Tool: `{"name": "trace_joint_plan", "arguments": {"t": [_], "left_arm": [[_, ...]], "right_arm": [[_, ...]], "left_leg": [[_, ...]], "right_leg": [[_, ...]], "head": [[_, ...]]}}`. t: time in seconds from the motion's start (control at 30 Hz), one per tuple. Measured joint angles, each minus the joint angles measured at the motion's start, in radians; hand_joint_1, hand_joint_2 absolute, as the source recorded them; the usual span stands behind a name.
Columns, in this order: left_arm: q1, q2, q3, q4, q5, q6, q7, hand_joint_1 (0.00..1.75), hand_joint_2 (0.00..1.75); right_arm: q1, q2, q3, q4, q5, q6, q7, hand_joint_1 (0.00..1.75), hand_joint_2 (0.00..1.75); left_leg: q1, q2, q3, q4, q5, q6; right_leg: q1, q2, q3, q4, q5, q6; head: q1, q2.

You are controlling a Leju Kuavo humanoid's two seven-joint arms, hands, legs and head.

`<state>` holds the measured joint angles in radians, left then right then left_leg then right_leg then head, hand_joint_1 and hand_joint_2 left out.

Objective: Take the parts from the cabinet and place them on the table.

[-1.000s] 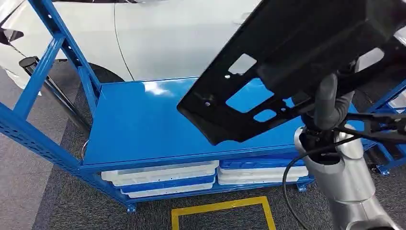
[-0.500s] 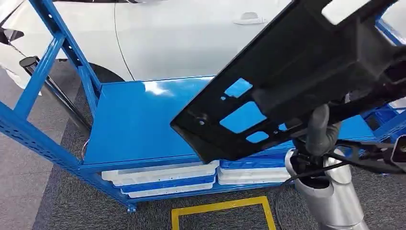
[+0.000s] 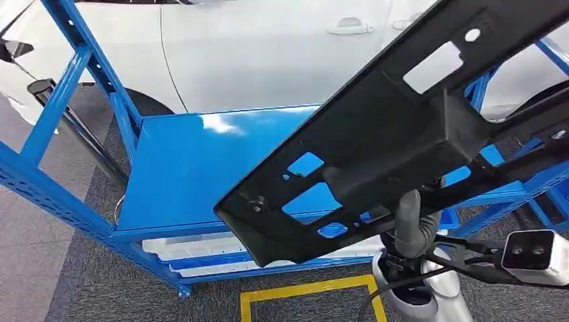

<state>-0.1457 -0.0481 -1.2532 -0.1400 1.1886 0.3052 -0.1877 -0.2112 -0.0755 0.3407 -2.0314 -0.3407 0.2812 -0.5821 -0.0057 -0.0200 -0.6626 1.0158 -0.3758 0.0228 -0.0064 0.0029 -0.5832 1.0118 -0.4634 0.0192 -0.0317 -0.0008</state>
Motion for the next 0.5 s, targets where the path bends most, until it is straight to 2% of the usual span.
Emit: {"name": "trace_joint_plan", "arguments": {"t": [0.27,0.5], "left_arm": [[0.003,0.0,0.011,0.0,0.013,0.015,-0.008,0.0,1.75],[0.005,-0.002,0.011,0.0,0.014,0.017,-0.008,0.0,1.75]], "right_arm": [[0.1,0.019,0.044,0.005,0.019,-0.005,-0.012,1.75,1.75],[0.149,0.031,0.089,0.05,0.001,-0.016,0.027,1.75,1.75]], "left_leg": [[0.0,0.0,0.0,0.0,0.0,0.0],[0.0,0.0,0.0,0.0,-0.001,0.0]], "right_leg": [[0.0,0.0,0.0,0.0,0.0,0.0],[0.0,0.0,0.001,0.0,-0.001,-0.002]], "head": [[0.0,0.0],[0.0,0.0]]}}
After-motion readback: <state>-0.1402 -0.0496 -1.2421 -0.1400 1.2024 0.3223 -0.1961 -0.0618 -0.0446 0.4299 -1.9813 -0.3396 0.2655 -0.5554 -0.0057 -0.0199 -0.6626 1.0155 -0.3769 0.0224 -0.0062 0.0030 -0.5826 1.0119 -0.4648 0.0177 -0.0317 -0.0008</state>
